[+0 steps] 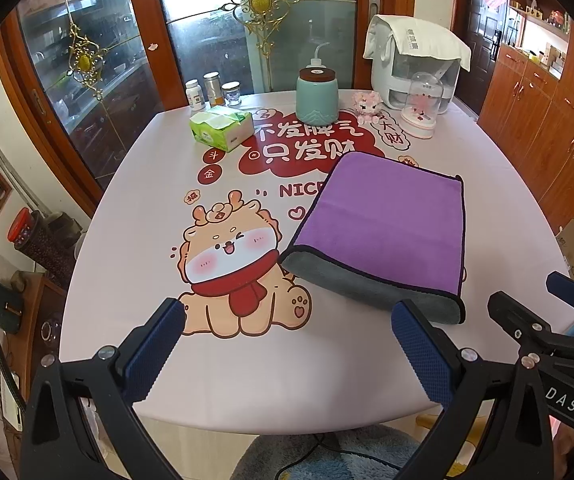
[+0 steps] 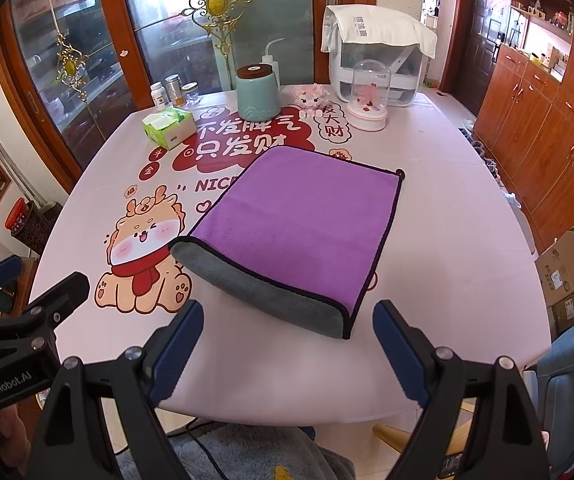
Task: Fold towel
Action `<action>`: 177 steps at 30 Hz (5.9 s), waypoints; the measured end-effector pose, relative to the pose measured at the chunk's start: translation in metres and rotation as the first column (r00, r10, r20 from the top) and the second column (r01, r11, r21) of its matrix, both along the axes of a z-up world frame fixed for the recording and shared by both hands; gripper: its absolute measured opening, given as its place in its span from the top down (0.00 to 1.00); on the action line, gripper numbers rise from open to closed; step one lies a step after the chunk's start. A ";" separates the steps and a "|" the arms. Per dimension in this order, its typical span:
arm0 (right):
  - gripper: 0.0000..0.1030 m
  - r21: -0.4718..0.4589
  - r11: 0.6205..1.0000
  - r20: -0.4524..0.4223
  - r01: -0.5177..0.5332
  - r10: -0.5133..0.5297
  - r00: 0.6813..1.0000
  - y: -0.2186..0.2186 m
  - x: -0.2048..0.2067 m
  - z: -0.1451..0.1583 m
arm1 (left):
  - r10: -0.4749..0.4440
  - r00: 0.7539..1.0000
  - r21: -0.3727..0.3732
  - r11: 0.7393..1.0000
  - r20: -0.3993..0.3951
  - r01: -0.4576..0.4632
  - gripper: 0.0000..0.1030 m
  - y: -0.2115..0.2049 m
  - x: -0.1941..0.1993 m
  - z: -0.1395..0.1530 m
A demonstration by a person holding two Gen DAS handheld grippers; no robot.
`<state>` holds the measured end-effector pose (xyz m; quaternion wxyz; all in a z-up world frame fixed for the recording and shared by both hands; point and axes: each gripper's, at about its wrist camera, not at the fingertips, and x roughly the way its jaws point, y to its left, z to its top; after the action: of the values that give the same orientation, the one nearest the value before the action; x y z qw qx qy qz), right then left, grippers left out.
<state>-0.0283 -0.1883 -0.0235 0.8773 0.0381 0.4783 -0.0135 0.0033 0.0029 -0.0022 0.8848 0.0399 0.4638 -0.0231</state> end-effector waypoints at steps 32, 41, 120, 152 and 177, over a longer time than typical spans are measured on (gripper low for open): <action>0.15 0.010 1.000 -0.035 0.015 -0.015 0.999 0.001 0.014 -0.008 | -0.009 0.999 0.007 1.000 -0.035 0.010 0.00 0.005 0.016 -0.002; 0.15 0.013 1.000 -0.045 0.020 -0.020 0.999 0.005 0.020 -0.011 | -0.016 0.999 0.007 1.000 -0.042 0.016 0.00 0.007 0.022 -0.004; 0.26 0.333 0.900 -0.322 0.280 -0.171 0.931 -0.102 0.070 -0.137 | -0.649 0.660 -0.369 0.760 -0.379 0.535 0.33 0.001 0.208 -0.152; 0.71 0.420 0.898 -0.426 0.131 0.068 0.902 -0.111 0.079 -0.179 | -0.685 0.518 -0.389 0.723 -0.512 0.571 0.53 -0.004 0.226 -0.186; 0.94 0.423 0.903 -0.413 0.083 0.110 0.904 -0.105 0.080 -0.181 | -0.708 0.460 -0.417 0.696 -0.536 0.584 0.54 -0.015 0.223 -0.194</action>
<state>0.0521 -0.2935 -0.2040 0.7206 0.2234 0.6500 0.0906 0.2259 -0.0126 -0.1964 0.5825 0.1249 0.6905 -0.4103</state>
